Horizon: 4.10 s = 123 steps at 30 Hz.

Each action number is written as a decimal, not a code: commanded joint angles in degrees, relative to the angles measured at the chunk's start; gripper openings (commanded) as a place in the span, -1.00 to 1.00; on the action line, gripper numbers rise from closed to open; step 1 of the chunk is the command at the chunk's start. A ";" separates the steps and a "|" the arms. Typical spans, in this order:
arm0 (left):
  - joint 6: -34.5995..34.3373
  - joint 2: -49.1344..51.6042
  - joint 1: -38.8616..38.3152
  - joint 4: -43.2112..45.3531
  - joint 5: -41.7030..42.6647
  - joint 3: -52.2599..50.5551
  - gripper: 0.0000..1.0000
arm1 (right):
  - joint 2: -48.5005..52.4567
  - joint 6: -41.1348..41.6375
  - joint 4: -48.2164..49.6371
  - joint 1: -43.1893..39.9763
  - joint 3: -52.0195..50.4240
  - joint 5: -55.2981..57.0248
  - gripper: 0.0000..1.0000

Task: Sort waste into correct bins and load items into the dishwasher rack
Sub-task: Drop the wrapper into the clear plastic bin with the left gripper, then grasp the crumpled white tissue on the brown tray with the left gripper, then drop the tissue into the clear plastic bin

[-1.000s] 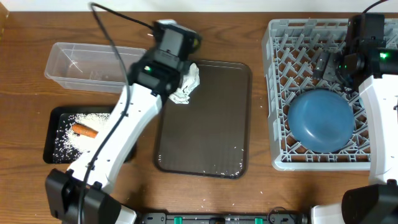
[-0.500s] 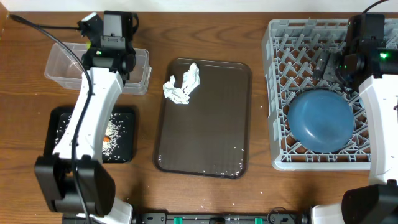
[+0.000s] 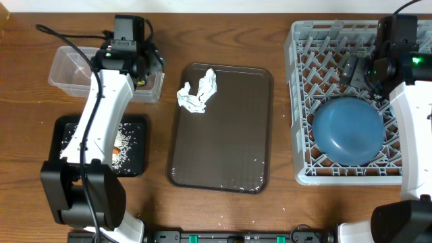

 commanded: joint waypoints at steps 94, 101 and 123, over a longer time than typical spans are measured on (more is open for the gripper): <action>-12.37 -12.15 -12.76 15.39 3.43 -20.59 -0.88 | 0.13 -0.74 -0.02 -0.04 -0.20 0.94 0.98; -12.41 -12.59 -11.67 19.96 -17.00 -20.59 -0.88 | 0.13 -0.74 -0.04 -0.04 -0.20 0.94 0.99; -12.37 -6.58 2.95 33.38 3.30 -20.59 0.73 | 0.13 -0.74 -0.04 -0.04 -0.20 0.94 0.99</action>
